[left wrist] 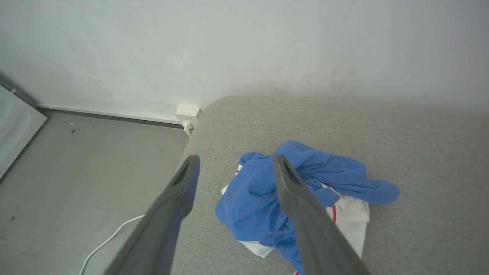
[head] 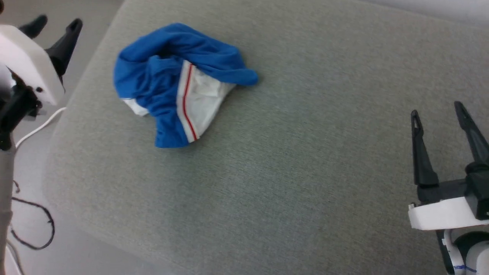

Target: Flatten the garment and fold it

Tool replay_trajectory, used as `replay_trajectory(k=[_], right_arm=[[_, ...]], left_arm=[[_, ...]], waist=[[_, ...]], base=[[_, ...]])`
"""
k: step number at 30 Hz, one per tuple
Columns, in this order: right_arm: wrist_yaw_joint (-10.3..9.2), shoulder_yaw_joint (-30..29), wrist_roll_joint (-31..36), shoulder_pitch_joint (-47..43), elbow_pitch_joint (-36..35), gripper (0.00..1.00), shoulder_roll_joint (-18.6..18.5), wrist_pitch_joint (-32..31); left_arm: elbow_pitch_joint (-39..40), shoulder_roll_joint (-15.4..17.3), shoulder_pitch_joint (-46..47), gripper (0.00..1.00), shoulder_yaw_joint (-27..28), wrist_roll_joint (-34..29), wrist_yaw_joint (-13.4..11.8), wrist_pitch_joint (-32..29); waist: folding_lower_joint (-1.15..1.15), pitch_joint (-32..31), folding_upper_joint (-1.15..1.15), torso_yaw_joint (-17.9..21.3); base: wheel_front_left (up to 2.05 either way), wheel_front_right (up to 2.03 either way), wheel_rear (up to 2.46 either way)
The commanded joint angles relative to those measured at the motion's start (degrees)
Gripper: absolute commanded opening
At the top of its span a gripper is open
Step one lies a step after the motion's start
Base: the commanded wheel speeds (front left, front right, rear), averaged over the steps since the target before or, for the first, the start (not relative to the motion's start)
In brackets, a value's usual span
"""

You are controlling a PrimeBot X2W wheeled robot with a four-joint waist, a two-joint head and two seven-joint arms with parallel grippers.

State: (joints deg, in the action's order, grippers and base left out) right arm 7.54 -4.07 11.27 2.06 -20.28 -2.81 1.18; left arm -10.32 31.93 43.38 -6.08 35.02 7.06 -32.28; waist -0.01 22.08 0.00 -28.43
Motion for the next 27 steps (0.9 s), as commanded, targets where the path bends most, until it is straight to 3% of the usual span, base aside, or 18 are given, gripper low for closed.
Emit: replay_trajectory(k=[1,11,21,22,23,27], right_arm=[[-0.05,-0.2,0.8,0.8,-1.5,1.00,-0.1,-0.4],[-0.05,-0.1,4.4,1.5,-8.1,1.00,-0.1,-3.8],[-0.05,0.5,4.8,1.4,-10.5,1.00,-1.0,-5.8],[-0.05,0.4,4.7,1.4,-10.5,1.00,-1.1,-5.9],[-0.05,0.3,4.6,1.4,-10.5,1.00,-1.1,-6.0],[-0.05,0.0,4.1,1.5,-10.0,1.00,-1.0,-5.6]], left_arm=[[-1.7,0.9,1.3,1.00,-1.2,2.6,0.4,-1.1],[-7.1,4.3,1.7,1.00,-11.4,16.8,0.4,-2.9],[-16.3,4.8,3.1,1.00,-17.7,17.9,0.4,-0.7],[-17.2,4.9,3.4,0.69,-18.2,17.8,0.4,-0.5],[-17.9,5.0,3.7,0.00,-18.6,17.5,0.4,0.1],[-19.1,6.3,5.3,0.00,-20.0,16.7,0.4,3.2]], waist=[[0.01,5.6,0.00,5.2],[0.01,11.5,0.00,7.3],[0.01,12.7,0.00,8.6],[0.01,12.6,0.00,8.7],[0.01,12.4,0.00,8.8],[0.01,10.8,0.00,8.9]], base=[[0.00,0.00,0.00],[0.00,0.00,0.00],[0.00,0.00,0.00],[0.00,0.00,0.00],[0.00,0.00,0.00],[0.00,0.00,0.00]])
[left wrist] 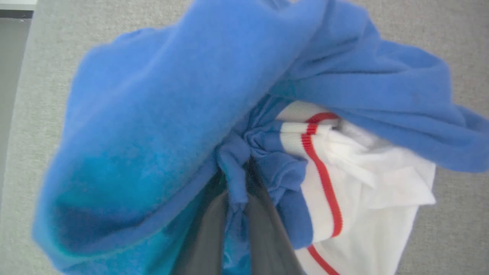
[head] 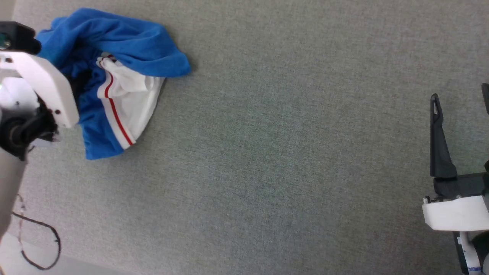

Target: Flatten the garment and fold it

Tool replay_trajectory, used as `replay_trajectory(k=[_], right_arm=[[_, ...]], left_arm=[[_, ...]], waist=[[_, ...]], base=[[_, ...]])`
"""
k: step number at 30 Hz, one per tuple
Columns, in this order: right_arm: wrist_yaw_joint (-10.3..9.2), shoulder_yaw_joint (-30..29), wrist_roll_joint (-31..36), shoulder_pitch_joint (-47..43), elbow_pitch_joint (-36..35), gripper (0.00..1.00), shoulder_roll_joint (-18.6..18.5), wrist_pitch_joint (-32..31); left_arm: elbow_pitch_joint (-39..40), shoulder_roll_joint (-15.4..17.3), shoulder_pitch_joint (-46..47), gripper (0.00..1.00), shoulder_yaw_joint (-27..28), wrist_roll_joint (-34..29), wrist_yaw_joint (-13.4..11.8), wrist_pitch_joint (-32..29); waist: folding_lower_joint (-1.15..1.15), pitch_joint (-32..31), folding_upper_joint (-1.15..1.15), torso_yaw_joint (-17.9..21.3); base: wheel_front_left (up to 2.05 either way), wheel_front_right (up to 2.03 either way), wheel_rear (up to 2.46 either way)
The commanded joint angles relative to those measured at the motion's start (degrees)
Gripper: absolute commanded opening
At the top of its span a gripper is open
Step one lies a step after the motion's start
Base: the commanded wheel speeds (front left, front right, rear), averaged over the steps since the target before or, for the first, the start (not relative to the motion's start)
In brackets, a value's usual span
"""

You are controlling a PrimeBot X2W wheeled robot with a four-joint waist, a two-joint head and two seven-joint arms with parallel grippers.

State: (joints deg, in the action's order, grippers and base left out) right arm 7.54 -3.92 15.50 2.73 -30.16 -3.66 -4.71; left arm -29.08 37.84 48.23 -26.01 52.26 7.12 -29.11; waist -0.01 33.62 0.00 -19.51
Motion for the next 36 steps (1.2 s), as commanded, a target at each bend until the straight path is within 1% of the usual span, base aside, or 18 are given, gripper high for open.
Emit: replay_trajectory(k=[1,7,10,15,20,22,25,30,36], right_arm=[[-0.05,-0.1,-0.4,0.9,0.2,1.00,-0.1,0.5],[-0.05,-0.7,-2.3,0.9,3.2,1.00,0.4,3.1],[-0.05,-1.3,-3.4,0.9,4.9,1.00,0.7,4.9],[-0.05,-3.2,-8.0,0.2,8.4,1.00,0.8,7.4],[-0.05,-4.9,-12.0,-1.2,11.4,1.00,0.8,9.9],[-0.05,-5.5,-13.3,-1.7,12.5,1.00,0.8,10.8],[-0.05,-6.1,-14.9,-2.1,13.8,1.00,0.8,12.1],[-0.05,-6.9,-16.4,-2.2,15.5,1.00,0.8,14.0],[-0.05,-7.9,-17.5,-2.0,16.5,1.00,0.8,15.2]], left_arm=[[-0.4,0.9,0.9,0.00,-0.3,-0.5,0.4,0.6],[0.4,5.2,3.9,0.00,-0.4,-1.0,0.4,3.2],[1.5,6.7,6.0,0.00,0.3,-1.4,0.4,3.7],[5.7,8.0,10.7,0.00,1.8,-2.5,-0.5,4.7],[11.7,7.8,16.6,0.00,2.9,-3.0,-2.4,3.5],[14.0,7.2,19.3,0.00,3.1,-3.2,-3.3,2.6],[17.4,5.4,23.3,0.00,3.3,-2.8,-5.0,0.9],[22.0,1.0,29.3,0.00,3.2,-2.0,-8.3,-1.5],[25.9,-4.9,32.4,0.00,2.0,-0.3,-12.3,-3.7]], waist=[[0.01,-1.3,0.00,0.0],[0.01,-6.6,0.00,0.4],[0.01,-9.9,0.00,0.9],[0.01,-15.8,0.00,2.0],[0.01,-20.5,0.00,3.3],[0.01,-21.9,0.00,3.8],[0.01,-23.4,0.00,4.7],[0.01,-24.6,0.00,6.5],[0.01,-25.0,0.00,9.6]], base=[[0.00,0.00,0.00],[0.00,0.00,0.00],[0.00,0.00,0.00],[0.00,0.00,0.00],[0.00,0.00,0.00],[0.00,0.00,0.00],[0.00,0.00,0.00],[0.00,0.00,0.00],[0.00,0.00,0.00]])
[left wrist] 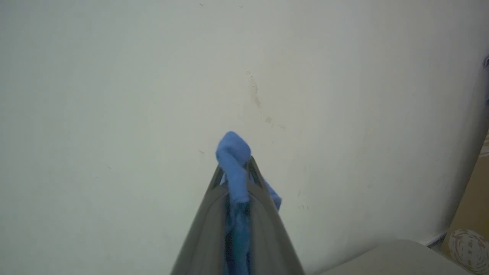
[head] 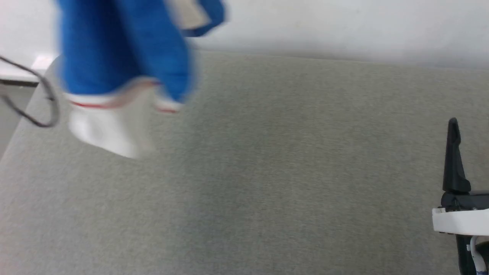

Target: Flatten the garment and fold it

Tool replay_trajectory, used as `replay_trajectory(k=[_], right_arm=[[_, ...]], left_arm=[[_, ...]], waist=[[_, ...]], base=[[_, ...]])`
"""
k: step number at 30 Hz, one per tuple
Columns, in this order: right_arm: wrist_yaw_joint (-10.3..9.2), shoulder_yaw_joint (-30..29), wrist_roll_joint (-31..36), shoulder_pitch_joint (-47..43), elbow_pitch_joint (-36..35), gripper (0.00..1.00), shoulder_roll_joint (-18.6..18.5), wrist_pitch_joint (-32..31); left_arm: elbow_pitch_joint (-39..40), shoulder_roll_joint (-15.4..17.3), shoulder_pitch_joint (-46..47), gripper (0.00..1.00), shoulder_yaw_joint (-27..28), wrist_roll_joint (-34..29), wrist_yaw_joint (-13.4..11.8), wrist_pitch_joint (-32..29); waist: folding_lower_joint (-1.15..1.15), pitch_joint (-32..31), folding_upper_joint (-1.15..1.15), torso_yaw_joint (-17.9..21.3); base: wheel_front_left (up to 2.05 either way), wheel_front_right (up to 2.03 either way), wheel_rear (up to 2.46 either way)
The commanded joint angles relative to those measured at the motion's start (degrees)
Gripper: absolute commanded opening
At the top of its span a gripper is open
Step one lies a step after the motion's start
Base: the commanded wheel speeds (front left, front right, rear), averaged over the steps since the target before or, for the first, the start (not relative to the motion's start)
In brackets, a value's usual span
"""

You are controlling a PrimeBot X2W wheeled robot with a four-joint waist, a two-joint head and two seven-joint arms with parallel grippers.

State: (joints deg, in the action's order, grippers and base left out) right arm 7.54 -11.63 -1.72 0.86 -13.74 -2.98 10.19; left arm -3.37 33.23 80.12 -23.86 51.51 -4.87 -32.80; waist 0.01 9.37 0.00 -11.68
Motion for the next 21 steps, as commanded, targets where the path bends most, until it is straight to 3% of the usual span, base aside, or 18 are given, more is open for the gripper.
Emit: replay_trajectory(k=[1,10,16,21], right_arm=[[-0.05,-0.3,-0.4,-0.2,0.2,1.00,0.1,0.4],[-0.05,-1.6,-1.7,-0.4,1.3,1.00,0.1,1.5],[-0.05,-1.4,-2.5,0.2,2.1,1.00,0.1,2.2],[-0.05,-1.0,-3.1,0.4,2.6,1.00,0.1,2.7]], left_arm=[[0.8,-1.2,0.5,0.00,-0.6,0.7,-0.7,-0.5],[7.5,-8.9,-7.5,0.00,-6.1,3.3,-5.5,-2.1],[11.8,-13.6,-20.9,0.00,-13.6,3.0,-7.6,0.7],[10.7,-15.5,-35.1,0.00,-22.4,1.3,-8.7,3.9]], waist=[[-0.01,-0.7,0.00,2.3],[-0.01,0.8,0.00,7.1],[-0.01,2.2,0.00,9.7],[-0.01,3.7,0.00,11.6]], base=[[0.00,0.00,0.00],[0.00,0.00,0.00],[0.00,0.00,0.00],[0.00,0.00,0.00]])
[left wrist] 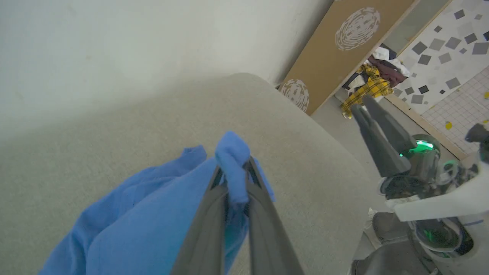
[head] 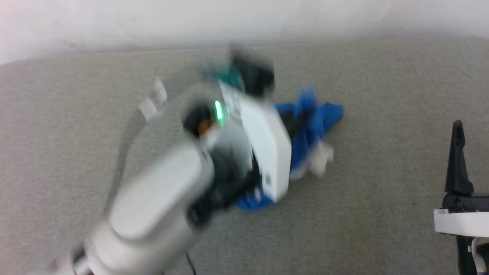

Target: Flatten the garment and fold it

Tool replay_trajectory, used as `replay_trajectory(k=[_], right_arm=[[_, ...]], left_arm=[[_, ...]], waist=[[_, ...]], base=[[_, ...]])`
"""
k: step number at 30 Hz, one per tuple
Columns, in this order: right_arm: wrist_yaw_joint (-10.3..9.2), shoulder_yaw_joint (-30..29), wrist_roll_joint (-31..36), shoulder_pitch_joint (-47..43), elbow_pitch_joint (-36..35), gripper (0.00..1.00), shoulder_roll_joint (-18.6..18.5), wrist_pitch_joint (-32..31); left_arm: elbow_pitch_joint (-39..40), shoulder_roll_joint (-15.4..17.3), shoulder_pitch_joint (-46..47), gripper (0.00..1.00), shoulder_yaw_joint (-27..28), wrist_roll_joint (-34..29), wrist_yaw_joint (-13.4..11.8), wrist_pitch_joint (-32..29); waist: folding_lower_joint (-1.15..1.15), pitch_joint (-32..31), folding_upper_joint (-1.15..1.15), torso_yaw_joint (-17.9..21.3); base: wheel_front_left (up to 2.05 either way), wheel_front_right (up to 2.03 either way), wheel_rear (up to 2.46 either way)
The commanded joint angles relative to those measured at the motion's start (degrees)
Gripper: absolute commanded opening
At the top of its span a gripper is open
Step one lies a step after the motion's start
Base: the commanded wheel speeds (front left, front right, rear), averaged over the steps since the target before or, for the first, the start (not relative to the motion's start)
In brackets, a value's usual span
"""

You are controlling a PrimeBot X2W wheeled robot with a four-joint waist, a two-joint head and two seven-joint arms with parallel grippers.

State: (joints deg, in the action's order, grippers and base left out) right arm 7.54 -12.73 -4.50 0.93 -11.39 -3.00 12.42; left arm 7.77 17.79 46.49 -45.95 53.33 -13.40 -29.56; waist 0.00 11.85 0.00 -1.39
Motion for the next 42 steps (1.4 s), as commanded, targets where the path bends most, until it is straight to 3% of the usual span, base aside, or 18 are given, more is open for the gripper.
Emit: replay_trajectory(k=[1,5,8,9,10,11,17,23,28,35,38,42], right_arm=[[-0.05,0.2,-0.4,0.4,0.3,1.00,0.1,0.5],[-0.05,0.1,-0.7,0.5,0.7,1.00,0.1,0.8],[-0.05,-0.1,-0.8,0.5,0.8,1.00,0.1,1.0],[-0.05,-0.2,-0.8,0.5,0.8,1.00,0.1,1.0],[-0.05,-0.3,-0.9,0.5,0.7,1.00,0.1,1.1],[-0.05,-0.6,-0.8,0.5,0.7,1.00,0.1,1.1],[-0.05,-1.2,-0.3,0.0,0.4,1.00,0.1,0.5],[-0.05,-1.2,-0.1,-0.5,-0.2,1.00,0.1,-0.2],[-0.05,-1.1,-0.2,-1.7,-0.6,1.00,0.1,-0.5],[-0.05,-0.9,-1.0,-4.2,-0.2,1.00,0.1,-0.2],[-0.05,-0.4,-1.2,-5.2,-0.2,1.00,0.1,-0.1],[-0.05,-0.4,-1.0,-7.0,-0.3,1.00,0.1,-0.4]], left_arm=[[-1.7,-0.4,-4.4,0.00,-1.4,-0.5,-0.8,1.7],[-8.9,-0.6,-12.9,0.00,-7.4,-1.8,-0.6,3.5],[-14.8,-1.9,-16.1,0.00,-8.8,-2.6,-0.4,6.9],[-16.3,-2.3,-16.3,0.05,-8.9,-3.1,-0.2,8.2],[-17.3,-2.9,-16.5,0.44,-8.5,-3.2,0.0,9.7],[-17.8,-3.7,-16.5,1.00,-7.7,-2.8,0.2,11.2],[-13.1,-4.3,-13.8,1.00,-2.8,-2.5,2.1,18.4],[-2.9,-0.2,-13.6,1.00,4.2,-4.4,-0.6,25.1],[4.9,8.3,-17.6,1.00,9.7,-11.9,-5.3,33.9],[10.5,15.2,-34.1,1.00,18.3,-16.5,-12.2,43.8],[11.8,14.7,-42.5,1.00,22.0,-18.9,-14.4,44.5],[12.5,12.5,-49.9,1.00,24.3,-23.9,-13.1,44.5]], waist=[[0.00,1.4,0.00,1.6],[0.00,2.3,0.00,2.6],[0.00,2.8,0.00,2.8],[0.00,3.0,0.00,2.7],[0.00,3.0,0.00,2.5],[0.00,3.0,0.00,2.2],[0.00,1.8,0.00,-0.2],[0.00,0.6,0.00,-1.8],[0.00,-0.3,0.00,-2.6],[0.00,-0.6,0.00,-2.5],[0.00,-0.4,0.00,-2.6],[0.00,-0.3,0.00,-3.8]], base=[[0.00,0.00,0.00],[0.00,0.00,0.00],[0.00,0.00,0.00],[0.00,0.00,0.00],[0.00,0.00,0.00],[0.00,0.00,0.00],[0.00,0.00,0.00],[0.00,0.00,0.00],[0.00,0.00,0.00],[0.00,0.00,0.00],[0.00,0.00,0.00],[0.00,0.00,0.00]])
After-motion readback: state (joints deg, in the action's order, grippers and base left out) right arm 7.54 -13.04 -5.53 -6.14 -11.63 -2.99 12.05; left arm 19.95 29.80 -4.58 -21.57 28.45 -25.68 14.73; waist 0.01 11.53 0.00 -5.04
